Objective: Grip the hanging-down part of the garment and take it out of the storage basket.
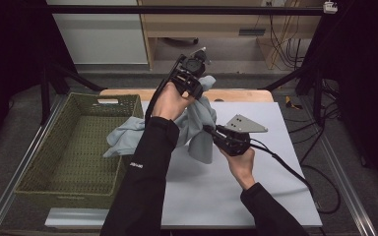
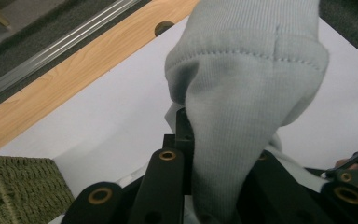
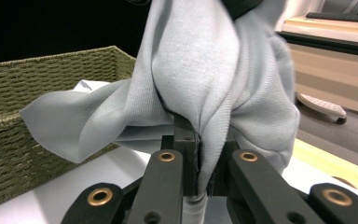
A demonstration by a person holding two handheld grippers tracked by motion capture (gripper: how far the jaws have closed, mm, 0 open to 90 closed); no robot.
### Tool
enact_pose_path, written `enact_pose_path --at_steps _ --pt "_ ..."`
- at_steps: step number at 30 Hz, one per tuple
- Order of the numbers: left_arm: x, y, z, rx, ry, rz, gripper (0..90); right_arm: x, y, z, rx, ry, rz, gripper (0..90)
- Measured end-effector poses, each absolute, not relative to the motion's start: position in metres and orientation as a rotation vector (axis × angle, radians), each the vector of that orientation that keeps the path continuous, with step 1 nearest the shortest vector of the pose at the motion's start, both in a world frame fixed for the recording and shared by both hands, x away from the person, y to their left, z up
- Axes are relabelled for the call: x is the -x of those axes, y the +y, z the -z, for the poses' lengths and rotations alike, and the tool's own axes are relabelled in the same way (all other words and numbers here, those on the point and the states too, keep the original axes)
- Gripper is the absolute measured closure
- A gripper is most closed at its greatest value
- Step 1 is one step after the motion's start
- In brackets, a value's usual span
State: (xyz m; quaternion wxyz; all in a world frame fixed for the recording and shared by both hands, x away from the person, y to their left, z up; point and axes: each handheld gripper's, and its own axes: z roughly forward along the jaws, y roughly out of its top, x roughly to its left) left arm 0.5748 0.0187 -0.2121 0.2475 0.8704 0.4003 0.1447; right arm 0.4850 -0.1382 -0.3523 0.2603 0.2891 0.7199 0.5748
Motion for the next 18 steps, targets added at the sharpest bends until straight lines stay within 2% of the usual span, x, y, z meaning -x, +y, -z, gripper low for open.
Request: enact_pose_path --at_steps 18 --pt "-0.563 0.001 0.211 -2.402 1.010 -0.358 81.6 -0.470 -0.180 0.344 -0.796 1.917 -1.509 85.5"
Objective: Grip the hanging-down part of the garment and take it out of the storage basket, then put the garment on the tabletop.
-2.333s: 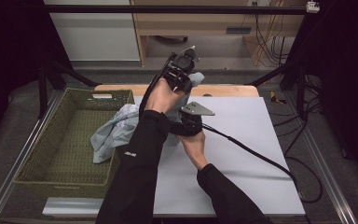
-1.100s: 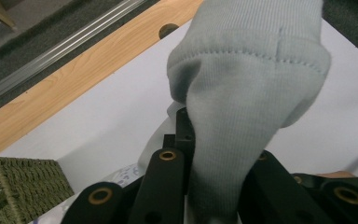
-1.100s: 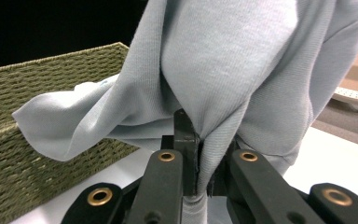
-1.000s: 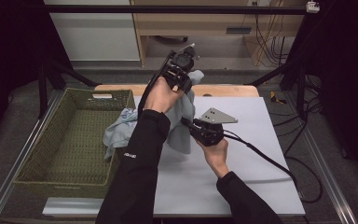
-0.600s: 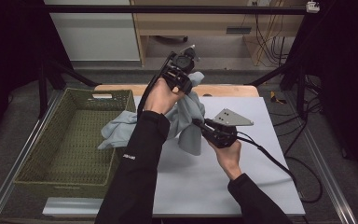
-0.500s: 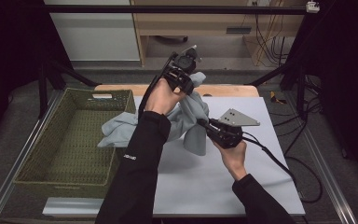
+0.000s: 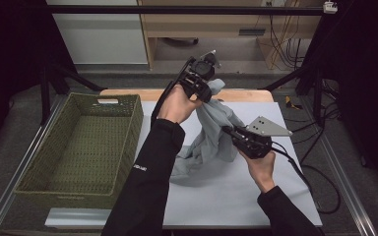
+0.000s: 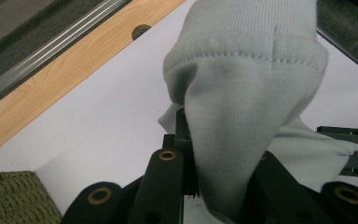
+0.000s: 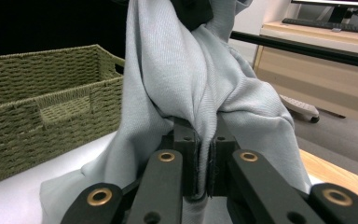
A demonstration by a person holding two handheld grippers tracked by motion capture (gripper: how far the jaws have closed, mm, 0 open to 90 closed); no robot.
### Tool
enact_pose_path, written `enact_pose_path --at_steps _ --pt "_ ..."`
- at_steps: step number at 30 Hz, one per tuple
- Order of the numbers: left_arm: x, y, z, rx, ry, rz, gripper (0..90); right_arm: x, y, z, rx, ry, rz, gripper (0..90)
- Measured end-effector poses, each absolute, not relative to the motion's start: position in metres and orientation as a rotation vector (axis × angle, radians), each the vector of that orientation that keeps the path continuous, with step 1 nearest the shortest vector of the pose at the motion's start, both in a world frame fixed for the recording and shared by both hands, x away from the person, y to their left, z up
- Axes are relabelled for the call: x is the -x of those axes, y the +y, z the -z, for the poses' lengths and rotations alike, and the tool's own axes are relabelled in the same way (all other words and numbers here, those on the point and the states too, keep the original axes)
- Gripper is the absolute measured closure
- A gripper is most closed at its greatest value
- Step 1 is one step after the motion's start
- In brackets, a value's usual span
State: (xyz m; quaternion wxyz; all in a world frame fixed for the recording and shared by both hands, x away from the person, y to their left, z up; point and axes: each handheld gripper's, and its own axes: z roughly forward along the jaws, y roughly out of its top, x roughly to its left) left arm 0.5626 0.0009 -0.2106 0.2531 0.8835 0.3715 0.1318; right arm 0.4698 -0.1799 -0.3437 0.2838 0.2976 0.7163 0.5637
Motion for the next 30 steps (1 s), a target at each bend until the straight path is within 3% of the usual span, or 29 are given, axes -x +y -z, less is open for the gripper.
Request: enact_pose_path --at_steps 2,5,6,10,11,12,16,20,30 --pt "-0.560 -0.001 0.210 -2.406 1.001 -0.368 81.6 -0.469 -0.181 0.346 -0.789 1.928 -1.518 83.3" --pt "-0.560 -0.001 0.211 -2.411 1.001 -0.378 81.6 -0.467 -0.182 0.358 -0.787 1.936 -1.532 69.8" --pt "-0.560 -0.001 0.211 -2.411 1.001 -0.378 81.6 -0.467 -0.182 0.358 -0.787 1.936 -1.532 69.8" --pt "-0.561 0.000 0.217 -2.417 1.009 -0.377 81.7 -0.465 -0.184 0.373 -0.789 1.924 -1.541 46.0" --pt "-0.563 0.001 0.221 -2.422 1.013 -0.375 81.7 -0.462 -0.187 0.377 -0.796 1.901 -1.570 31.1" --pt "-0.563 0.001 0.221 -2.422 1.013 -0.375 81.6 -0.462 -0.187 0.377 -0.796 1.901 -1.570 31.1" --pt "-0.565 0.003 0.231 -2.424 1.006 -0.362 81.6 -0.454 -0.196 0.383 -0.860 1.862 -1.609 9.5" --pt "-0.565 0.006 0.239 -2.451 0.973 -0.348 81.5 -0.450 -0.201 0.385 -0.881 1.839 -1.610 3.9" --pt "-0.563 0.016 0.261 -2.435 0.950 -0.333 81.3 -0.439 -0.222 0.395 -0.939 1.791 -1.627 0.5"
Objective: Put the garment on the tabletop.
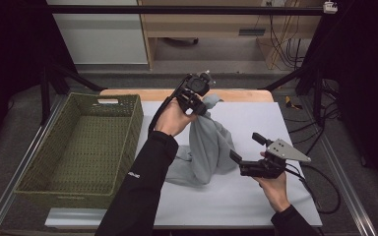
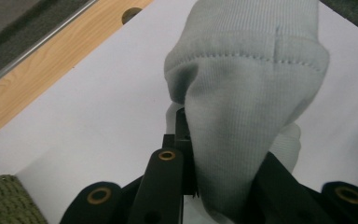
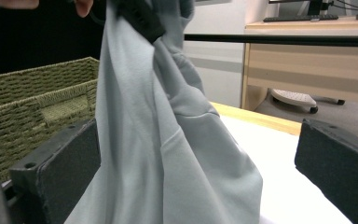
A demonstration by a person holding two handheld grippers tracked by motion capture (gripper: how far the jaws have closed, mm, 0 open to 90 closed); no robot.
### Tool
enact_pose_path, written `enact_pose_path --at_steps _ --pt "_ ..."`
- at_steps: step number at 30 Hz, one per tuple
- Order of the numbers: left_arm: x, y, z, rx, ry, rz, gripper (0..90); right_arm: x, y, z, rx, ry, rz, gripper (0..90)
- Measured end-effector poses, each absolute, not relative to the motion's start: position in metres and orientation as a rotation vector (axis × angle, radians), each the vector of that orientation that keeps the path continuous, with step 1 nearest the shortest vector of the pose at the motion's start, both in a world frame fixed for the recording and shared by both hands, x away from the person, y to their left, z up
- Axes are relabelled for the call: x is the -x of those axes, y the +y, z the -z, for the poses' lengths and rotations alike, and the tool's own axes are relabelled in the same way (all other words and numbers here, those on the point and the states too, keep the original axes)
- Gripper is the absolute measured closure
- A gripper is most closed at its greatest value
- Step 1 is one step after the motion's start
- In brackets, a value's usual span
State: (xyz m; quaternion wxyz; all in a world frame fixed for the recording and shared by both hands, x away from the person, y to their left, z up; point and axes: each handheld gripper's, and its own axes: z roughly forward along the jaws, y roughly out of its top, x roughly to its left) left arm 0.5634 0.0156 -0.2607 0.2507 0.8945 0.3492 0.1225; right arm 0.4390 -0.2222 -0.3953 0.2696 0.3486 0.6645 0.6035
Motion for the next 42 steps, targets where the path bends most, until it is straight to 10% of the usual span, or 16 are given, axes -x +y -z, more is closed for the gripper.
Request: enact_pose_path --at_steps 30,42 --pt "-0.563 0.011 0.328 -2.536 0.926 -0.251 78.6 -0.423 -0.263 0.430 -1.030 1.779 -1.584 0.4" --pt "-0.547 0.034 0.302 -2.323 0.875 -0.374 26.0 -0.424 -0.264 0.433 -1.002 1.790 -1.568 0.4"
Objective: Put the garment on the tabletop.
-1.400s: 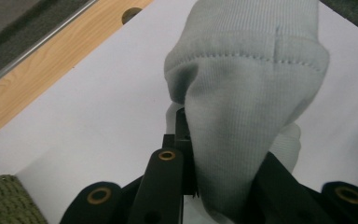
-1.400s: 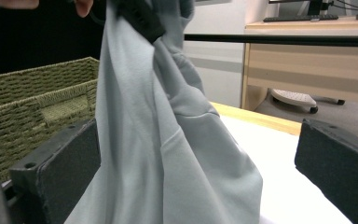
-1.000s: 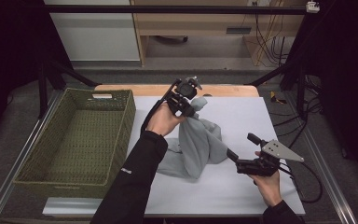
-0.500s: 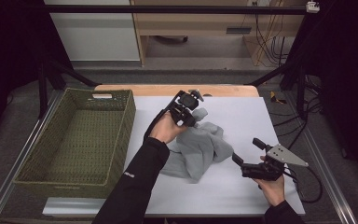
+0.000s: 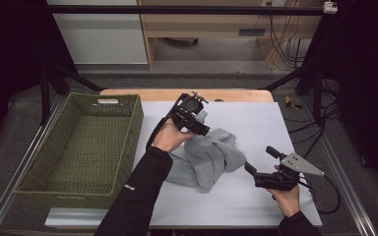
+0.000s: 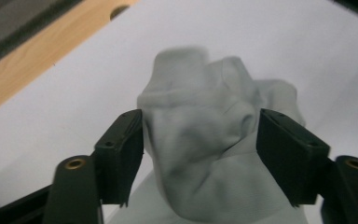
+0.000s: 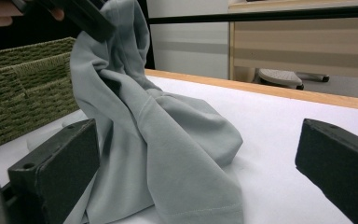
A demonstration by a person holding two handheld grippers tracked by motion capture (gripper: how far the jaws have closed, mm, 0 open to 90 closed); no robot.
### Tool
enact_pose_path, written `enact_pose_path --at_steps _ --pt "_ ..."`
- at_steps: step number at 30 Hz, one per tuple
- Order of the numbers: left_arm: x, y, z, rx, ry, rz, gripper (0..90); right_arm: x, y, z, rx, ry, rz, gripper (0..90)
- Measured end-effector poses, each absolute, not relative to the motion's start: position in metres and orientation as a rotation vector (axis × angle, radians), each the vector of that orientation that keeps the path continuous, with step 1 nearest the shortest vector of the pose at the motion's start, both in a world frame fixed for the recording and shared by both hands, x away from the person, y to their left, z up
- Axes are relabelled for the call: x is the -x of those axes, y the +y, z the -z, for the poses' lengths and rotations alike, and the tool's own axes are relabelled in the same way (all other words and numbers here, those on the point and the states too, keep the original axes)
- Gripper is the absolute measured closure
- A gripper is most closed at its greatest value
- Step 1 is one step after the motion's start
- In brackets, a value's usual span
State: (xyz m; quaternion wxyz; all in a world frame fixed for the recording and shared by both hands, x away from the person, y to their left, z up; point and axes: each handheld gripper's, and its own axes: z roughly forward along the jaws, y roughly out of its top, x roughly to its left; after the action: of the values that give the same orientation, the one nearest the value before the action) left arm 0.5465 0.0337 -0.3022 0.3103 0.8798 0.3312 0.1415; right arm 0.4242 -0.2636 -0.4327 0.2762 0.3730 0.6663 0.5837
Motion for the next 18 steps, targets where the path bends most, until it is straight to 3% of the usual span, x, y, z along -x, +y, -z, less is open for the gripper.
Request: enact_pose_path --at_steps 6,18 --pt "-0.529 0.046 0.301 -2.213 0.872 -0.450 17.9 -0.423 -0.263 0.431 -1.038 1.783 -1.588 0.3" --pt "-0.496 0.079 0.326 -1.977 0.774 -0.471 14.1 -0.424 -0.265 0.431 -1.022 1.778 -1.593 0.3"
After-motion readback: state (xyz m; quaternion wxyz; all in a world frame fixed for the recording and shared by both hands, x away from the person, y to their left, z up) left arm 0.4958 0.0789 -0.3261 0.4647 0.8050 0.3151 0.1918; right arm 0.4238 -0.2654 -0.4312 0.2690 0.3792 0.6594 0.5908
